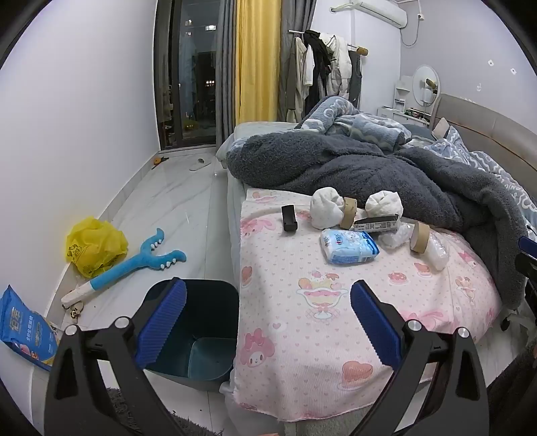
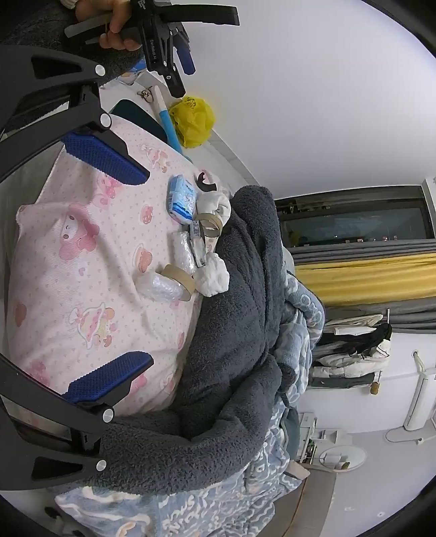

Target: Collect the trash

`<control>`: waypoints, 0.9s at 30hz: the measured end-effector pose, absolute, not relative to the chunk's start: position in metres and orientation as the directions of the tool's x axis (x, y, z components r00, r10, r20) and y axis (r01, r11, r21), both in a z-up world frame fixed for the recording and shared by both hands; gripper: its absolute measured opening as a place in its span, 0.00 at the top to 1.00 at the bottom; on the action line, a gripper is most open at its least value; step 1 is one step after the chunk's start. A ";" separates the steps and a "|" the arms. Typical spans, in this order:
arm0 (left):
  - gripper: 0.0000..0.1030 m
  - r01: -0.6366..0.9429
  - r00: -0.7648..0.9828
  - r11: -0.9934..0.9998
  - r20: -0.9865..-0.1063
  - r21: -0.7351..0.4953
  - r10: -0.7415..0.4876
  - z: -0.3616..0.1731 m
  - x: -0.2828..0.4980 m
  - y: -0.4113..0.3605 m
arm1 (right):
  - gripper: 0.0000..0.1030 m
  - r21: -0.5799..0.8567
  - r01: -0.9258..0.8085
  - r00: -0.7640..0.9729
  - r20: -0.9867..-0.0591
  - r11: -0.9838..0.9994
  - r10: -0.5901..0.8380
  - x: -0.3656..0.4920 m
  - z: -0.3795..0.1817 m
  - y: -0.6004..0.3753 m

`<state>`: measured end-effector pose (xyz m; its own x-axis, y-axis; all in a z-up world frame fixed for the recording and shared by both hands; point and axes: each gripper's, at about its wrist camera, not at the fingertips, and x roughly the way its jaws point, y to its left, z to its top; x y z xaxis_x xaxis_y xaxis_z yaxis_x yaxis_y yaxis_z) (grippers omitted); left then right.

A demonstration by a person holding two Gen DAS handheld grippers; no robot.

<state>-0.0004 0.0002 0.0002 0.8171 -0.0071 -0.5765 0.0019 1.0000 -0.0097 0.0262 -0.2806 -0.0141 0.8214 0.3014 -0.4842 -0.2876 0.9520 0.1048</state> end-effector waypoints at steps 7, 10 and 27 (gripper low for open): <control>0.03 0.001 0.817 1.000 -0.576 -0.011 -0.008 0.000 0.000 0.000 | 0.03 0.103 -0.287 0.822 -0.485 0.952 0.300 0.026 -0.014 -0.280; 0.03 0.002 0.817 1.000 -0.577 -0.012 -0.008 0.000 0.000 0.001 | 0.03 0.102 -0.287 0.822 -0.485 0.953 0.299 0.026 -0.014 -0.280; 0.03 0.001 0.815 1.000 -0.579 -0.016 -0.010 0.002 0.000 0.001 | 0.03 0.101 -0.287 0.823 -0.483 0.953 0.299 0.027 -0.016 -0.281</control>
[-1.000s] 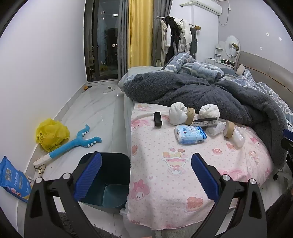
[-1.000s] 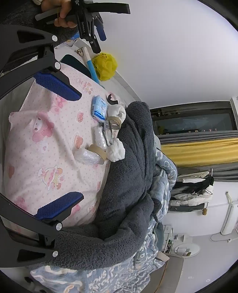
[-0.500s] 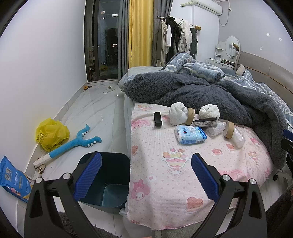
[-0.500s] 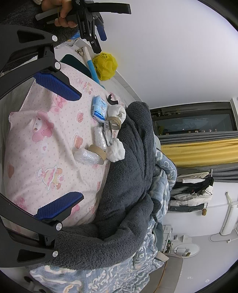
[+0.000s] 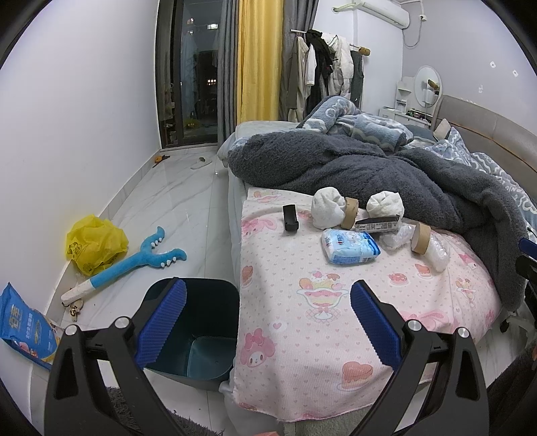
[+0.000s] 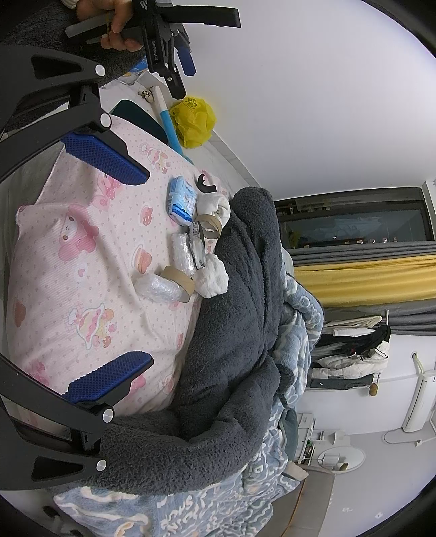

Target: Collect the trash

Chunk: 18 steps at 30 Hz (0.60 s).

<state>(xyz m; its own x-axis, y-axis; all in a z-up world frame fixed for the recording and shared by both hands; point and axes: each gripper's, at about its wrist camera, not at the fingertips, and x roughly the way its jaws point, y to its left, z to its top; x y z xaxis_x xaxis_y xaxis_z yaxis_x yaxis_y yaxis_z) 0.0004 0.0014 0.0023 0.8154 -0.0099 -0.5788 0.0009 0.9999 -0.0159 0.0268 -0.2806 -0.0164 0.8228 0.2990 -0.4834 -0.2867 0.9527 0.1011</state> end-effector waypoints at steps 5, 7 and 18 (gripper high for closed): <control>0.03 -0.010 0.817 1.000 -0.576 -0.006 0.005 0.002 -0.001 0.004 | 0.03 0.100 -0.286 0.825 -0.481 0.953 0.298 0.026 -0.013 -0.280; 0.03 -0.011 0.816 1.000 -0.578 -0.005 0.006 0.001 0.001 0.003 | 0.03 0.101 -0.284 0.825 -0.481 0.953 0.297 0.025 -0.009 -0.281; 0.03 0.005 0.812 1.000 -0.583 -0.013 -0.011 0.002 0.001 0.002 | 0.03 0.108 -0.292 0.823 -0.478 0.950 0.307 0.026 -0.012 -0.280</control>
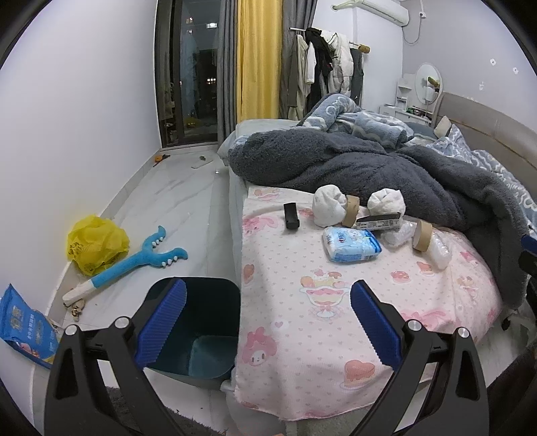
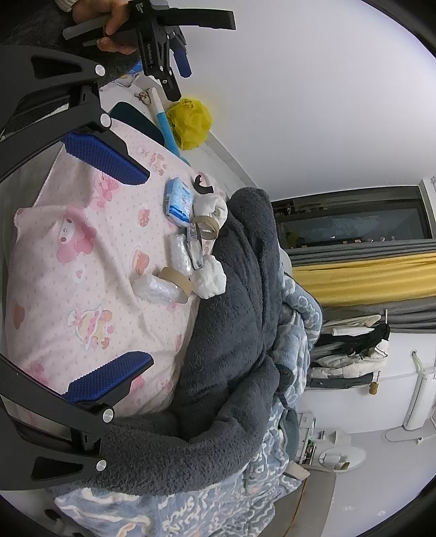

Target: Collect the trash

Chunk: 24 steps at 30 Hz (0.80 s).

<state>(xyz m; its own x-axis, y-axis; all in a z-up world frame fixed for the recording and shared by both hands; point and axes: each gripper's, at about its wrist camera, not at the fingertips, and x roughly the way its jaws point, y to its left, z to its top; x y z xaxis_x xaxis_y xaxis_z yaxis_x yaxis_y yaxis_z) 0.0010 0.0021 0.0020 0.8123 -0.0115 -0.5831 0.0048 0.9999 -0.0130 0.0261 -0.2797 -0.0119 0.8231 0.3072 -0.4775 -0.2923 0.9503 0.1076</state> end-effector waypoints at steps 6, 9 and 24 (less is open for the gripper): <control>0.03 -0.012 0.810 0.999 -0.586 -0.033 -0.010 0.001 0.002 0.005 | 0.03 0.102 -0.299 0.823 -0.476 0.949 0.311 0.026 -0.013 -0.277; 0.03 -0.013 0.803 0.999 -0.596 -0.039 -0.013 0.000 0.004 0.006 | 0.03 0.103 -0.300 0.824 -0.473 0.948 0.312 0.026 -0.013 -0.278; 0.04 0.050 0.808 0.999 -0.587 0.000 -0.040 0.000 0.011 -0.006 | 0.03 0.124 -0.305 0.808 -0.491 0.944 0.325 0.045 -0.020 -0.266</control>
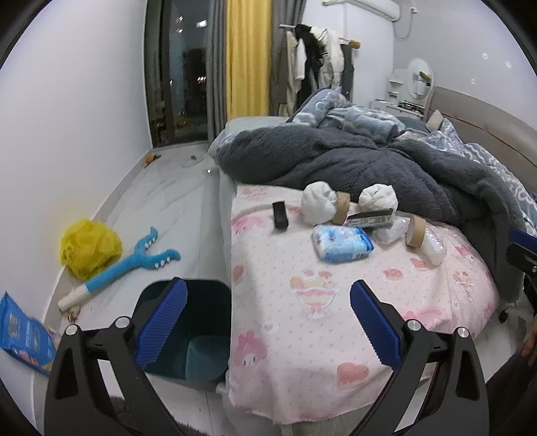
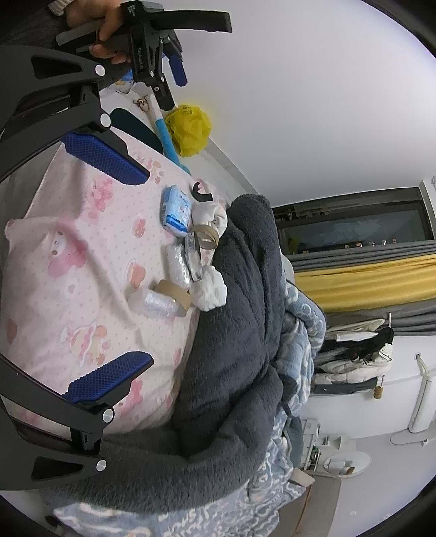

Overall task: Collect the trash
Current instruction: 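Grasp the bubble-wrap roll with the right tool while the left tool grasps the blue wipe pack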

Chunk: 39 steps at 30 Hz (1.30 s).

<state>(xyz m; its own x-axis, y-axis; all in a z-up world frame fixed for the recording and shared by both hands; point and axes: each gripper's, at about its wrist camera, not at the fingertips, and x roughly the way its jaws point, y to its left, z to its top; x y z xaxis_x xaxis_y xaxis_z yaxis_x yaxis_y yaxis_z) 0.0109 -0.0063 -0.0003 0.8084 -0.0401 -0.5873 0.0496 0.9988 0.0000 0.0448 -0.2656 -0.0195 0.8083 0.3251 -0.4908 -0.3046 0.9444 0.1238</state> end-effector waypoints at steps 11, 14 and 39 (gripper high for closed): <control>0.05 0.132 0.785 0.988 -0.600 -0.080 -0.153 -0.004 0.039 -0.018 | 0.12 0.096 -0.282 0.779 -0.558 0.955 0.286 0.082 -0.040 -0.257; 0.05 0.156 0.778 0.985 -0.605 -0.074 -0.168 -0.009 0.047 -0.023 | 0.28 0.107 -0.262 0.761 -0.588 0.959 0.273 0.099 -0.052 -0.258; 0.06 0.258 0.696 0.953 -0.654 -0.158 -0.297 -0.050 0.118 -0.062 | 0.67 0.177 -0.219 0.664 -0.694 0.960 0.279 0.166 -0.100 -0.264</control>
<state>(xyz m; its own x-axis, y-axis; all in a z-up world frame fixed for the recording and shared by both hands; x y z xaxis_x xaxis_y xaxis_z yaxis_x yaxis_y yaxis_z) 0.1179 -0.0621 -0.0497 0.6958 -0.2967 -0.6541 0.2575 0.9532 -0.1584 0.1661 -0.2639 -0.1003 0.6637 0.2794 -0.6938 -0.2190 0.9596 0.1769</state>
